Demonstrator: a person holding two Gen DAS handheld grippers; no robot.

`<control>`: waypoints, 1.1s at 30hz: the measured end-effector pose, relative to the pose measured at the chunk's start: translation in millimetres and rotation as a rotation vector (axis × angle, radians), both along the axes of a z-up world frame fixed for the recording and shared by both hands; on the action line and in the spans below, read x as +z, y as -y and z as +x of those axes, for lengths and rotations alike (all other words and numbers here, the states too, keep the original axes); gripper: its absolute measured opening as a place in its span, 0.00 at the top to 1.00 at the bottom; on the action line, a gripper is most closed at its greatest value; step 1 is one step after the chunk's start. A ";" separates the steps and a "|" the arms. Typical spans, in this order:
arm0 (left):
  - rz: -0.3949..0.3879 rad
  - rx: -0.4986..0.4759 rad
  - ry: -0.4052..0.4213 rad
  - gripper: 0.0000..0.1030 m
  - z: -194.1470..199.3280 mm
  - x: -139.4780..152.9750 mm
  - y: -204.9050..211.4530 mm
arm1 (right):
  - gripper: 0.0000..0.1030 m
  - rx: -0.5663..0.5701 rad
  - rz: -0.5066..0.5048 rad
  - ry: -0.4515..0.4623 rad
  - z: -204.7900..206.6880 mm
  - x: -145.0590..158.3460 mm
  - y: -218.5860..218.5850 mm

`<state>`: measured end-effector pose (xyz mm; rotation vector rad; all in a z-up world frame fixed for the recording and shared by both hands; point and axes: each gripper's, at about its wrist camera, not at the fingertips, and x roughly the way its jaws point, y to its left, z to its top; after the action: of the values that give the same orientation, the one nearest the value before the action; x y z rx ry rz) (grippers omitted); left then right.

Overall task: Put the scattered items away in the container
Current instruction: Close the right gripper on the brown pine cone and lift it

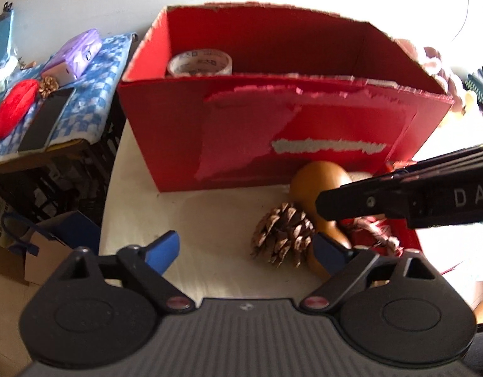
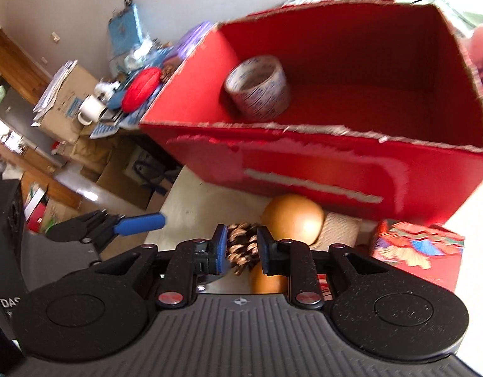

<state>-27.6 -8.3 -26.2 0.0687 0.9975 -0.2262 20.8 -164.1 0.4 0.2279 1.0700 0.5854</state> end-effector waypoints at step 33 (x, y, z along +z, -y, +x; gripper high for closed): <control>-0.110 -0.032 -0.039 0.45 22.3 -14.7 -34.8 | 0.76 0.054 0.076 -0.070 19.8 -24.8 -16.1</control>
<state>-5.3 26.5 -40.9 -0.0207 1.0214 -0.3120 40.6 -148.1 -24.4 0.2878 1.1254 0.6713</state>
